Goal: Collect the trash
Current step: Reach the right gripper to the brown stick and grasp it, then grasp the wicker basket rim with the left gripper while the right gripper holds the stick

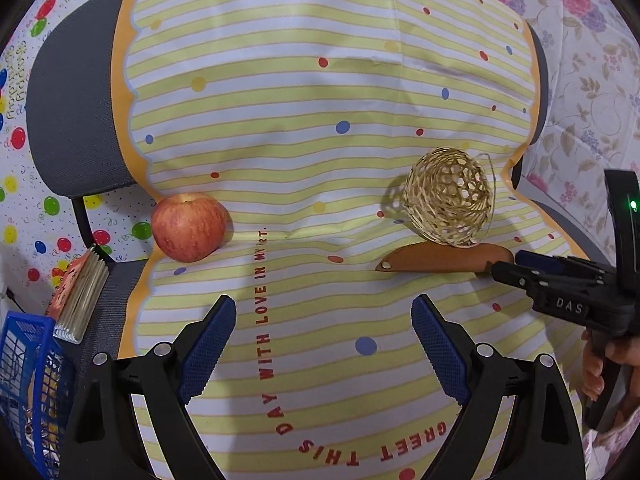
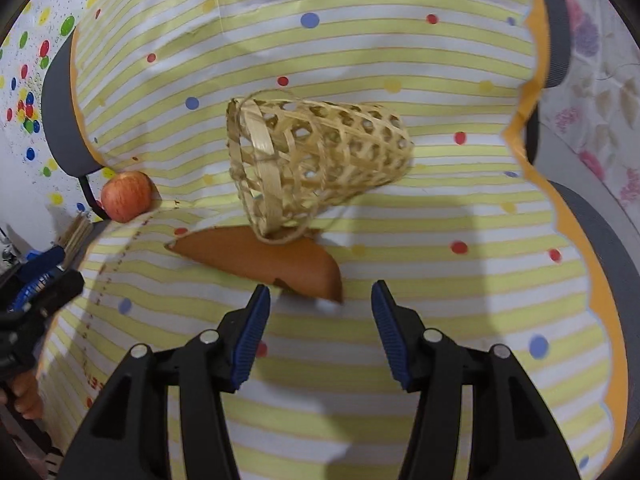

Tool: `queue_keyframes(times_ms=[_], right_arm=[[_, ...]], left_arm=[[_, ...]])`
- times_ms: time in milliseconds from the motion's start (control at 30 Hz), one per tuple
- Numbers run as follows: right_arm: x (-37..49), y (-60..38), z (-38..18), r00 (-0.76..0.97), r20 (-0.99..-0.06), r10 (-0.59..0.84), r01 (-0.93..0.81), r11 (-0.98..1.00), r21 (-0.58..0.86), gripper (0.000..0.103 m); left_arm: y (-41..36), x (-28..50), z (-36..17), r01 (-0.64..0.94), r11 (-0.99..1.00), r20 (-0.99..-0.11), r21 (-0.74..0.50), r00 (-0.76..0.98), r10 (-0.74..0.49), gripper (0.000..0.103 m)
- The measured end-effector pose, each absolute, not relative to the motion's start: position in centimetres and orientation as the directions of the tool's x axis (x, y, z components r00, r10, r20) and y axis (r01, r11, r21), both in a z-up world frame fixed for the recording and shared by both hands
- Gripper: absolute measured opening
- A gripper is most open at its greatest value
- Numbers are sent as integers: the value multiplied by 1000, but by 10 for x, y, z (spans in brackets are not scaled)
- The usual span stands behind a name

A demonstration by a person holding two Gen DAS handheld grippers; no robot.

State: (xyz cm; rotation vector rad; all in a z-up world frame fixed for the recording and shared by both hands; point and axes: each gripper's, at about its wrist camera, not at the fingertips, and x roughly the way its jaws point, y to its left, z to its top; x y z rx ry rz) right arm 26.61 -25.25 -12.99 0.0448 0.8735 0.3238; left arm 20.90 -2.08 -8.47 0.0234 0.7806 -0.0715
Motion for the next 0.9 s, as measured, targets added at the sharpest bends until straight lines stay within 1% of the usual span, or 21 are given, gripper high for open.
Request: queue_keyframes(times_ms=[167, 267, 300, 400, 500, 733, 900], right_arm=[[285, -241, -133, 555, -770, 314, -320, 935, 151, 52], [279, -232, -135, 539, -783, 311, -357, 926, 122, 33], [273, -229, -134, 532, -782, 324, -379, 917, 122, 19], [250, -218, -128, 526, -766, 370, -440, 889, 127, 9], [216, -213, -111, 554, -737, 388, -461, 880, 117, 6], [147, -229, -81, 609, -712, 349, -411, 907, 94, 5], [114, -247, -65, 730, -667, 153, -290, 952, -100, 5]], left_arm=[[-19, 206, -84, 68, 998, -709, -17, 703, -60, 89], [-18, 200, -82, 69, 998, -706, -13, 706, -58, 89], [-17, 199, -81, 70, 997, -705, -11, 707, -57, 89], [-16, 194, -77, 66, 998, -704, -15, 708, -57, 89], [-17, 187, -72, 70, 997, -695, -18, 716, -63, 89], [-29, 177, -68, 102, 994, -690, -23, 718, -90, 89], [-46, 179, -67, 130, 991, -688, -29, 717, -114, 89]])
